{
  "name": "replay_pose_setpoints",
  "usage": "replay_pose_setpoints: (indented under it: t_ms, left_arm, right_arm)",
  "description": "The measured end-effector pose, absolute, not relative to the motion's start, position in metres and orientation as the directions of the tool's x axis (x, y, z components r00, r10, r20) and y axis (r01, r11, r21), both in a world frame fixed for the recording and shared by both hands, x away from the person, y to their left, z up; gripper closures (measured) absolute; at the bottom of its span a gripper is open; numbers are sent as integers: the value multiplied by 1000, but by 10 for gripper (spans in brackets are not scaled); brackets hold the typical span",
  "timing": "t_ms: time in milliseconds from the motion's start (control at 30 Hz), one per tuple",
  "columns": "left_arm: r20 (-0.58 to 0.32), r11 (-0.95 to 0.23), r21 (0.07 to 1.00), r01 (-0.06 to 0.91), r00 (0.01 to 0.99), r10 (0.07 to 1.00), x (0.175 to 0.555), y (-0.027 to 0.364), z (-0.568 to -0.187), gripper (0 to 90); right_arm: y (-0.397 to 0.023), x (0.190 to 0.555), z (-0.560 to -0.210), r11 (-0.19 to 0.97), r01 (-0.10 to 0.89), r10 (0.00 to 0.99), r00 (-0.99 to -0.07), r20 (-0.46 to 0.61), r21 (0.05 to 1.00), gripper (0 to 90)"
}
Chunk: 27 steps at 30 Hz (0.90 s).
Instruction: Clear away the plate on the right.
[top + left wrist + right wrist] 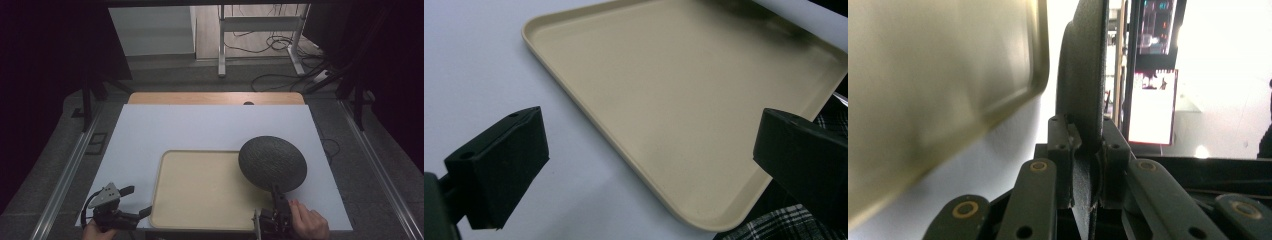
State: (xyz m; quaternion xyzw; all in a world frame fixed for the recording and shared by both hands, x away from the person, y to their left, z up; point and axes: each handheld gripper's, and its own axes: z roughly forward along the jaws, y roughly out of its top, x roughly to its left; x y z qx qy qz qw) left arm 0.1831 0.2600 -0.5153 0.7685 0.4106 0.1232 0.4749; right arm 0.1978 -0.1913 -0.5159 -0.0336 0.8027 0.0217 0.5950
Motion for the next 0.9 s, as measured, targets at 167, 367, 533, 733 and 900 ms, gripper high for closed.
replay_pose_setpoints:
  t_ms: [167, 367, 533, 733, 900]
  left_arm:
    - [-200, -212, 831, 514, 633, 748, 183, 260, -515, 9]
    - [-202, -211, 830, 516, 631, 749, 183, 260, -515, 9]
    - [-203, -210, 830, 517, 630, 749, 184, 260, -515, 9]
    - [-204, -209, 830, 517, 630, 749, 183, 260, -515, 9]
    - [-203, -209, 831, 516, 631, 749, 183, 260, -515, 9]
  right_arm:
    - [-178, 192, -516, 992, -126, -41, -288, -957, -4, 800]
    - [-161, 185, -518, 983, -185, -62, -289, -955, -8, 800]
    - [-149, 179, -519, 976, -219, -82, -287, -955, -18, 800]
    - [-135, 174, -522, 961, -278, -92, -290, -953, -9, 800]
    - [-122, 171, -527, 946, -325, -107, -299, -948, -4, 800]
